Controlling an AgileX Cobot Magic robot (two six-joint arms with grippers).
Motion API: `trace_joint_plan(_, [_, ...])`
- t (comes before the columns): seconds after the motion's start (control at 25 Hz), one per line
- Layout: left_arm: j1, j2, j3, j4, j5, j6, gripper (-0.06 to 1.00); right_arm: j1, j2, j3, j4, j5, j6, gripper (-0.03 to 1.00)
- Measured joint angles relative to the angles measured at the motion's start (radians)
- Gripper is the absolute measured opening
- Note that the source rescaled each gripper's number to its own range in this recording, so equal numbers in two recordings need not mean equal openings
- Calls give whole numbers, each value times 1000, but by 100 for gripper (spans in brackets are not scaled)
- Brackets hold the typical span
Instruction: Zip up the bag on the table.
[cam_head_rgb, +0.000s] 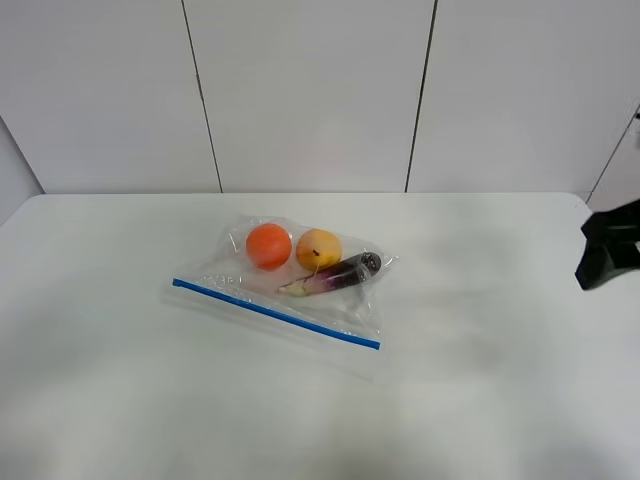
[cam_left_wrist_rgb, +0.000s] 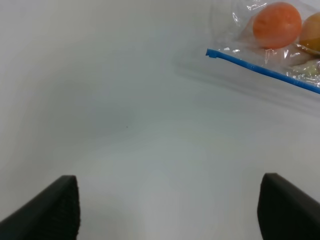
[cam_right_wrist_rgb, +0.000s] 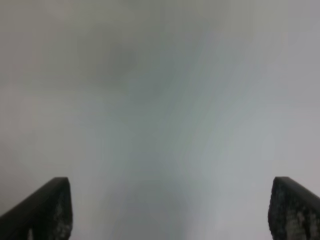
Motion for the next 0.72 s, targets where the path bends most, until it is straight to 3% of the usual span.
trace_joint_plan(0.4, [0,0,0,0,0,-1,100,0,-535,483,4,-174,2,96])
trace_joint_plan(0.72, [0,0,0,-1,0,-1,100,0,-948,538,0,-184,3,96])
